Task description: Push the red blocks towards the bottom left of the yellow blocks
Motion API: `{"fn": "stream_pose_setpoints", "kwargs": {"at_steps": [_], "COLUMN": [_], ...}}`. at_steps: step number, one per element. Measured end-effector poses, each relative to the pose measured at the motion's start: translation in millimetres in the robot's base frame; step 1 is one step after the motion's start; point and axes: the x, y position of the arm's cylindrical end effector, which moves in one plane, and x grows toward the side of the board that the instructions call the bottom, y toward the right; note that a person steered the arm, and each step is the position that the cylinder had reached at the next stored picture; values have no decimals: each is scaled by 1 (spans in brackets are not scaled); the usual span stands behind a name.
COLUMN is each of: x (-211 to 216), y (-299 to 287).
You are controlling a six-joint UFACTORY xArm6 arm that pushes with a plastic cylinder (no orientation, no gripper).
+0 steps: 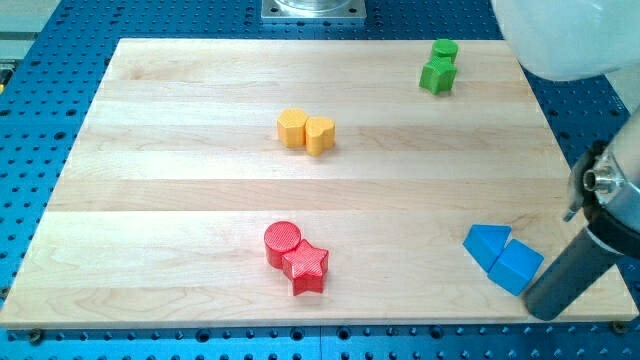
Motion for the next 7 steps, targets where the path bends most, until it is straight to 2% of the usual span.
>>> {"fn": "stream_pose_setpoints", "kwargs": {"at_steps": [2, 3, 5, 6, 7], "x": [-12, 0, -10, -61, -94], "y": [-52, -85, -214, -231, -254]}}
